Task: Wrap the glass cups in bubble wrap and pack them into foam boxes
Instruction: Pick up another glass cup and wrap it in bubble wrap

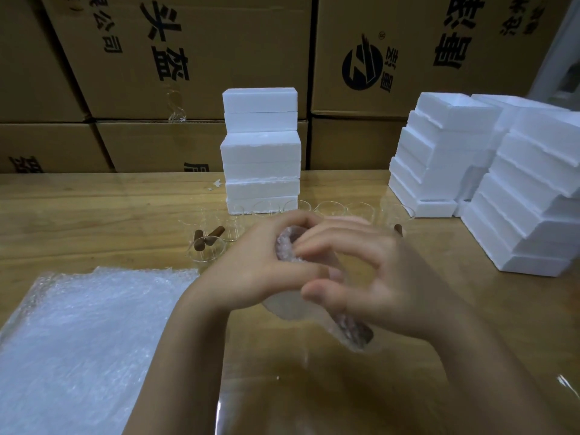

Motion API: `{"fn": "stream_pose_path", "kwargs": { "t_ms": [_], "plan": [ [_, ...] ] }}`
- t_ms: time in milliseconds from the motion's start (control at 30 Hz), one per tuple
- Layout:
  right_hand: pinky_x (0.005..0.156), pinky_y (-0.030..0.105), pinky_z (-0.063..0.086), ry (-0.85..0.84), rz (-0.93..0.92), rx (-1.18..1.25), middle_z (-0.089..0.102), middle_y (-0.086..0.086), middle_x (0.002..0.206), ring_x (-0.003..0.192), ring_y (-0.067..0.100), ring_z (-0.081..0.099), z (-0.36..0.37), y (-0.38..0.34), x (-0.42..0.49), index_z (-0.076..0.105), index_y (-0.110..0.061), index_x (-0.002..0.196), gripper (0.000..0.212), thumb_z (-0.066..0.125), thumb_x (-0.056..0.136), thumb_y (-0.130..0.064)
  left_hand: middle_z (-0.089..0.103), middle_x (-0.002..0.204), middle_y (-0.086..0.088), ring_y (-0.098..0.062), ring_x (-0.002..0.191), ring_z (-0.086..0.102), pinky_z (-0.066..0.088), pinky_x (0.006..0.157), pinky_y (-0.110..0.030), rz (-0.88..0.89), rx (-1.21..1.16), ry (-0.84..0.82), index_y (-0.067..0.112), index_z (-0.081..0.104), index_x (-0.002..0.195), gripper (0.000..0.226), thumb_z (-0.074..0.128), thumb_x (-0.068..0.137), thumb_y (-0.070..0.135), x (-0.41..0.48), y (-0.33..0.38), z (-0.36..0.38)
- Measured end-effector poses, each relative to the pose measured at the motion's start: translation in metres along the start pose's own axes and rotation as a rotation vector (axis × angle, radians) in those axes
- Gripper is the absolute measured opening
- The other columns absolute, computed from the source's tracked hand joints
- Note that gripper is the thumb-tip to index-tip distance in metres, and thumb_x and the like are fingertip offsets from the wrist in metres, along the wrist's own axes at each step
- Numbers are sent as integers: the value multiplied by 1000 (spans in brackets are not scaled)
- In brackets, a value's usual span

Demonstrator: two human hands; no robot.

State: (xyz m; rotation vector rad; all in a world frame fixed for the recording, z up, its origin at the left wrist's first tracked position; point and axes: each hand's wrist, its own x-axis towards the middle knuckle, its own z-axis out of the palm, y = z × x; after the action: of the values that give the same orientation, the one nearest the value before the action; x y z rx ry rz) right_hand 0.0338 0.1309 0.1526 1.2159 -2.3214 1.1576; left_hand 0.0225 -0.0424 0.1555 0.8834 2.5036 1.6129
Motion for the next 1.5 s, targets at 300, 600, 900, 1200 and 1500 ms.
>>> {"fn": "stream_pose_path", "kwargs": {
  "t_ms": [300, 600, 900, 1200, 1500],
  "plan": [
    [77, 31, 32, -139, -44, -196, 51, -11, 67, 68, 7, 48, 10, -5, 0, 54, -19, 68, 41, 54, 80, -59, 68, 91, 1, -21, 87, 65, 46, 80, -43, 19, -60, -13, 20, 66, 94, 45, 71, 53, 38, -3, -3, -7],
    [92, 20, 41, -17, 218, 137, 66, -17, 99, 103, 0, 57, 6, 19, 0, 68, -28, 91, 21, 59, 85, -46, 66, 86, -2, -16, 82, 63, 46, 75, -32, -81, -179, 124, 14, 64, 91, 46, 68, 52, 39, 7, -27, 4],
    [38, 18, 36, 14, 805, 482, 64, 0, 58, 40, 9, 48, 13, 40, 1, 62, -14, 92, 45, 34, 99, -49, 64, 91, 15, 2, 83, 60, 40, 64, -18, -205, -70, 505, 33, 63, 85, 49, 63, 43, 60, 19, -37, 22],
    [63, 39, 47, 162, 668, -103, 47, -6, 57, 68, 26, 58, 36, 63, 2, 41, -23, 62, 39, 35, 100, -32, 64, 88, 21, 8, 88, 56, 38, 65, -12, -185, -128, 560, 33, 63, 85, 47, 62, 45, 59, 30, -65, 40],
    [54, 39, 31, 81, 570, -335, 43, 0, 53, 57, 31, 48, 64, 120, -26, 42, -17, 69, 32, 41, 101, -24, 56, 110, 20, 16, 99, 51, 39, 82, -3, -173, -202, 500, 27, 53, 117, 75, 70, 49, 55, 22, -126, 79]
  ]
}}
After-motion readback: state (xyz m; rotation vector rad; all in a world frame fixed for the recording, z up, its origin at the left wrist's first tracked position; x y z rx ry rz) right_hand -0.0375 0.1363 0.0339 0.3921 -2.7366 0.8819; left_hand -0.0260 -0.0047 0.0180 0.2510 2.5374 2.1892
